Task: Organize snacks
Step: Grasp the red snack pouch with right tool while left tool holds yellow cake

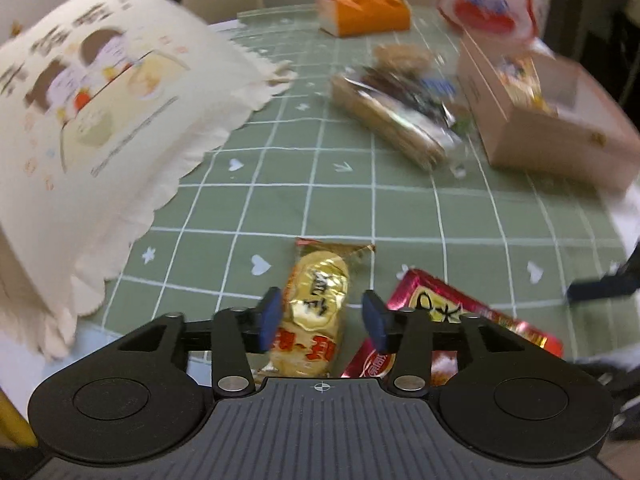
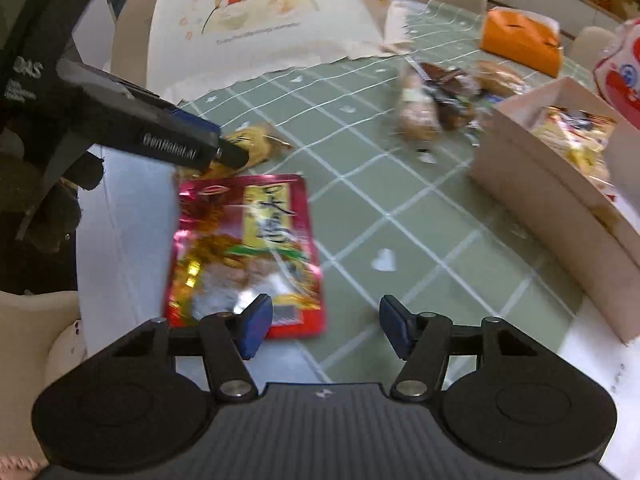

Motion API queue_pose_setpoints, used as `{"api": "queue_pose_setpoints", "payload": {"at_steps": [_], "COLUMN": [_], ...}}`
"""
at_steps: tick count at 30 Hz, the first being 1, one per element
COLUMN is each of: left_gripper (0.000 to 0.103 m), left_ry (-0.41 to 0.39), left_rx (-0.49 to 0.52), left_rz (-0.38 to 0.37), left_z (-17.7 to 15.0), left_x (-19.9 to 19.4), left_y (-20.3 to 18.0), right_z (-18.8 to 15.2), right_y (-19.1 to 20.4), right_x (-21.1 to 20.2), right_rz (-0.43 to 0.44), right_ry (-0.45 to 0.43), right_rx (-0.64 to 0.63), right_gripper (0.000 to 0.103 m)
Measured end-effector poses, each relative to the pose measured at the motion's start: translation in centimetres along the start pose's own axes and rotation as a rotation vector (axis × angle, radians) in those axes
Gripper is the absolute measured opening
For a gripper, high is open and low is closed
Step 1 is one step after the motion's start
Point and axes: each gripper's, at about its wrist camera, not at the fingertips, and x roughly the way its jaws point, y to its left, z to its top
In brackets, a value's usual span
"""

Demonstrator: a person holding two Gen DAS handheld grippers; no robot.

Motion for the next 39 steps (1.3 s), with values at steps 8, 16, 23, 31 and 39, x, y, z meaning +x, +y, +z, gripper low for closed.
{"api": "queue_pose_setpoints", "payload": {"at_steps": [8,16,23,31,39], "left_gripper": [0.050,0.043,0.043,0.042,0.041], "left_ry": [0.067,0.034,0.001,0.028,0.037], "left_rx": [-0.138,-0.350,-0.586,-0.754,-0.748], "left_rz": [0.031,-0.064,-0.130,-0.238,-0.270], "left_z": [0.4,-2.6,-7.9,-11.2,-10.8], "left_x": [0.8,-0.6,-5.1,-7.6,-6.2], "left_y": [2.0,3.8,3.8,4.1,1.9], "right_z": [-1.2,0.3,1.5,4.1,3.3], "right_y": [0.5,0.9,-1.5,-0.9,0.0], "right_x": [-2.1,-3.1,-1.1,1.6,2.8], "right_rz": [0.026,-0.016,-0.053,-0.107,-0.042], "right_ry": [-0.050,-0.093,-0.074,-0.148,-0.092], "right_rx": [-0.042,-0.107,-0.004,-0.104,-0.112], "right_gripper": [0.066,0.066,0.066,0.054,0.042]}}
